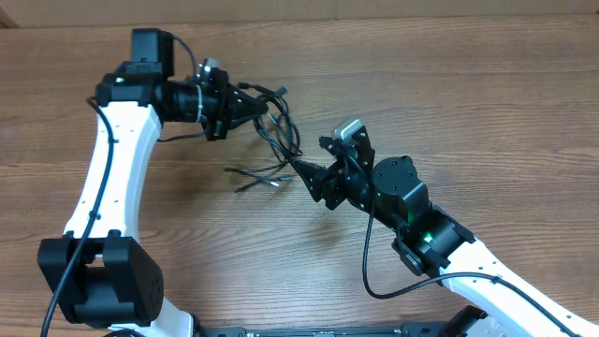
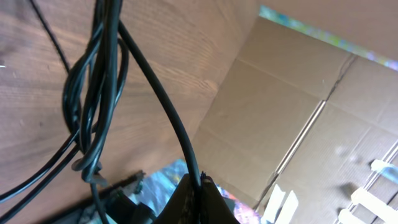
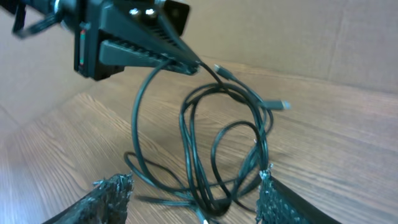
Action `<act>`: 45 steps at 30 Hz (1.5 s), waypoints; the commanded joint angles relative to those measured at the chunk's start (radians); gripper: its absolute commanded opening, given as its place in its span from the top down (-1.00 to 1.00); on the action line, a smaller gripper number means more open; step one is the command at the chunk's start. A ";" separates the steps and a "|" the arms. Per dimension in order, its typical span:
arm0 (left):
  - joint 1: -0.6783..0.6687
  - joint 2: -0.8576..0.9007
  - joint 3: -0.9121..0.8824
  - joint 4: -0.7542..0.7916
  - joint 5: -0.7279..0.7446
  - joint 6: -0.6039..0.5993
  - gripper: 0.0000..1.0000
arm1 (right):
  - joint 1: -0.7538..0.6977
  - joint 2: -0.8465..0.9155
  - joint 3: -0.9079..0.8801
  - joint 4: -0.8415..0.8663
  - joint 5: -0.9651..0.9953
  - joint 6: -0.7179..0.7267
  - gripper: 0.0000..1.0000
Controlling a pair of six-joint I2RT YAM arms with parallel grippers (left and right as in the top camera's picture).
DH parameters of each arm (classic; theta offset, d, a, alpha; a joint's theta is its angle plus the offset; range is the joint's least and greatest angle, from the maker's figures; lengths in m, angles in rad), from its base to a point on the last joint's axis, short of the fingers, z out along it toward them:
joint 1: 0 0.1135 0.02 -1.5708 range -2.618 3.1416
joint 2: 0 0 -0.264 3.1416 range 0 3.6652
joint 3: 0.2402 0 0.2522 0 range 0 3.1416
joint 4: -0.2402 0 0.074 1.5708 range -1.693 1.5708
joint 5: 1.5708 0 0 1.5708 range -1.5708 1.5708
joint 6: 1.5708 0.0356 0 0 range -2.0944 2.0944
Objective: Untangle cables
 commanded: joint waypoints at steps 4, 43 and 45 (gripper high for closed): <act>-0.005 0.000 0.010 0.019 0.327 0.346 0.92 | 0.001 -0.011 0.008 0.016 0.039 0.230 -0.78; -0.193 -0.001 0.010 -0.151 0.520 0.284 0.92 | -0.333 0.095 0.008 -0.222 0.172 0.251 -0.80; -0.187 -0.001 0.010 -0.151 0.520 0.285 0.92 | -0.356 0.095 0.008 -0.231 0.171 0.251 -0.80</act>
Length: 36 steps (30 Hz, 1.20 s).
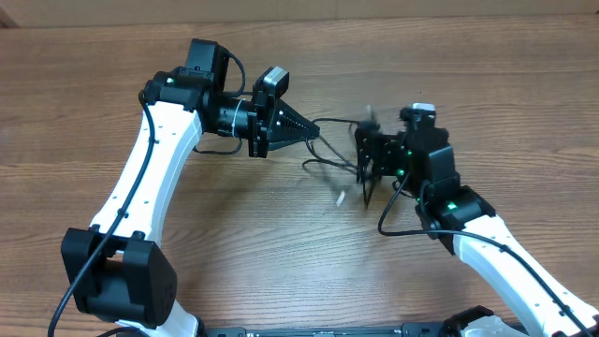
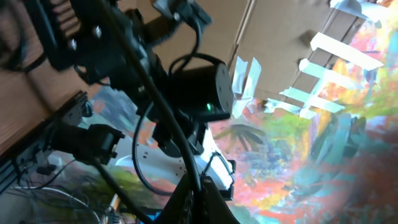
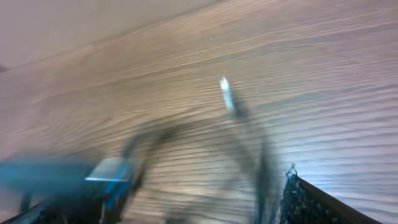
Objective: Untangle cables
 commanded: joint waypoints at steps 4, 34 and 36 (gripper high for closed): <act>0.032 -0.016 0.010 0.007 0.061 -0.006 0.92 | -0.039 0.003 0.002 0.011 -0.061 -0.002 -0.80; 0.124 -0.016 0.010 0.062 -0.423 -0.168 0.75 | -0.036 0.003 0.002 0.048 -0.901 -0.009 -1.00; 0.122 -0.016 0.010 0.061 -0.482 -0.171 0.11 | -0.036 0.003 0.002 0.027 -0.901 -0.010 -1.00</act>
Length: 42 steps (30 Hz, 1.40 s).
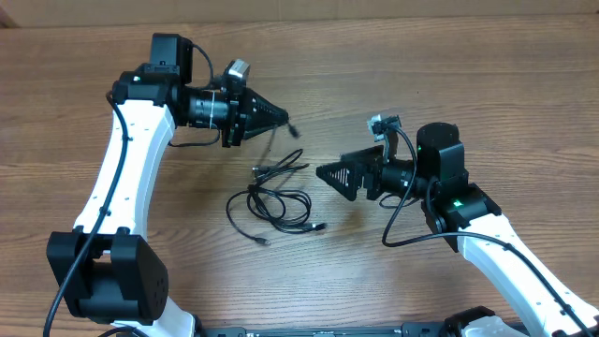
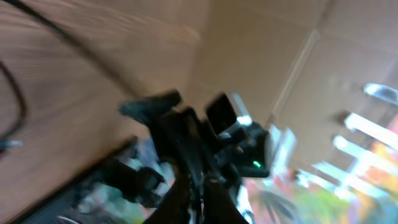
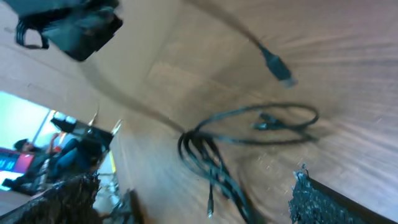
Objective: Untangle cables
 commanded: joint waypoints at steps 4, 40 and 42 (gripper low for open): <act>-0.010 -0.016 0.010 -0.002 -0.238 -0.050 -0.99 | 0.000 0.002 0.002 -0.019 -0.043 -0.003 -1.00; -0.308 -0.015 0.009 -0.274 -1.142 0.197 -0.99 | 0.000 0.002 0.002 -0.127 0.118 -0.008 -1.00; -0.311 -0.015 0.009 -0.275 -1.187 0.140 -0.99 | 0.000 0.002 0.002 -0.163 0.112 -0.045 -1.00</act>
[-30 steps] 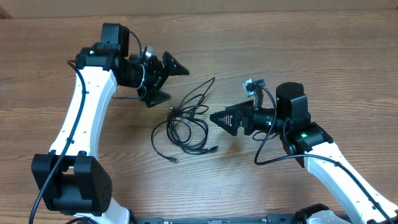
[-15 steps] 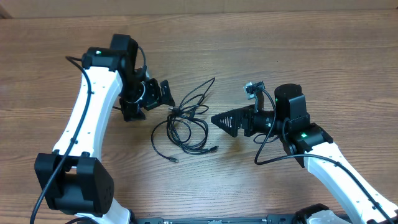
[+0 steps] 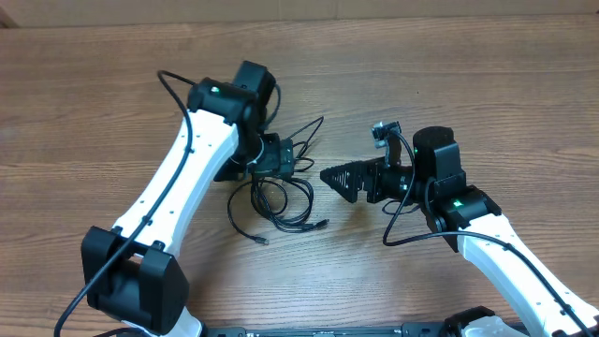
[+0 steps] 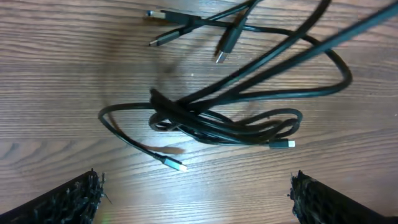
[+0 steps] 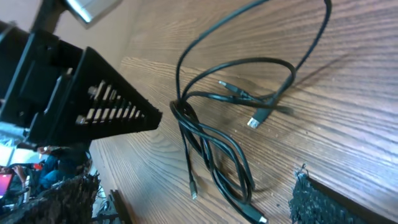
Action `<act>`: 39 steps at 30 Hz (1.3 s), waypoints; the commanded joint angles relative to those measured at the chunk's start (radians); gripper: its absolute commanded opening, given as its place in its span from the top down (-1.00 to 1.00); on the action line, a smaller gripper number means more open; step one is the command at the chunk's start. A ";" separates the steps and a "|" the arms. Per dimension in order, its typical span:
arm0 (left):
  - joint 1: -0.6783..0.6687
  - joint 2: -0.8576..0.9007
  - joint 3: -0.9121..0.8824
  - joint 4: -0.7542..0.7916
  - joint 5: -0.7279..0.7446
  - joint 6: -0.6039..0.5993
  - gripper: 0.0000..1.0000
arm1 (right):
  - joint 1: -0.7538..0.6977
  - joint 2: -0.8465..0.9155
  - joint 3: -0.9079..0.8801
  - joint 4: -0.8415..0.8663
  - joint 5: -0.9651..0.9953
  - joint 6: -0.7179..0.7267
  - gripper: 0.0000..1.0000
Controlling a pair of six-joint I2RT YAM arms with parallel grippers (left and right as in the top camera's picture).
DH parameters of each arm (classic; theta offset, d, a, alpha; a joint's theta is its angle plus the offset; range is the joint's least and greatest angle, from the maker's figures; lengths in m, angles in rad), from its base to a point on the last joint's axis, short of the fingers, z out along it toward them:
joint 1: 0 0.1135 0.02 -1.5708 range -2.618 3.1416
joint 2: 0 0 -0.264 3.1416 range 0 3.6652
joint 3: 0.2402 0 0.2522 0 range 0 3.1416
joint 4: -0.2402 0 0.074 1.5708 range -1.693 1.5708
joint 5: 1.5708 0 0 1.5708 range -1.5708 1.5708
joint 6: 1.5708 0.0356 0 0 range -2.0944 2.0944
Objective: Untangle cables
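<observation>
A bundle of black cables (image 3: 277,198) lies knotted on the wooden table, with loose plug ends spreading out and one strand running up to the far right. My left gripper (image 3: 278,155) points down over the bundle's upper edge. In the left wrist view the gripper (image 4: 194,183) is wide open with bare table between its fingers and the cables (image 4: 211,121) just beyond. My right gripper (image 3: 328,175) points left, just right of the bundle. It is open (image 5: 194,180), and the cables (image 5: 208,146) lie ahead of it.
The wooden table (image 3: 487,84) stretches all round. The left gripper body (image 5: 81,93) shows at the left in the right wrist view, close above the knot. A cardboard wall edges the far side of the table (image 3: 374,7).
My left gripper was shut on one strand and held up, pointing right. Now it is open, points down over the bundle, and the strand lies on the table. The right gripper has barely moved.
First my left gripper held a strand with the tangle hanging below it, the right gripper open beside it. Then both grippers were close together in the middle of the table. Later the bundle lay on the table with one strand still held. Now both grippers are open.
</observation>
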 commanded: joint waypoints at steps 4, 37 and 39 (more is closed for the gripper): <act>0.008 -0.015 0.008 0.003 -0.145 -0.237 -0.99 | 0.027 0.002 0.002 -0.163 -0.010 -0.295 -1.00; 0.035 -0.015 0.008 0.034 -0.144 -0.459 -0.99 | 0.247 0.236 0.001 0.217 0.205 -0.494 -0.86; 0.035 -0.015 0.008 0.034 -0.143 -0.459 -0.98 | 0.247 0.250 0.001 0.220 0.210 -0.494 -0.87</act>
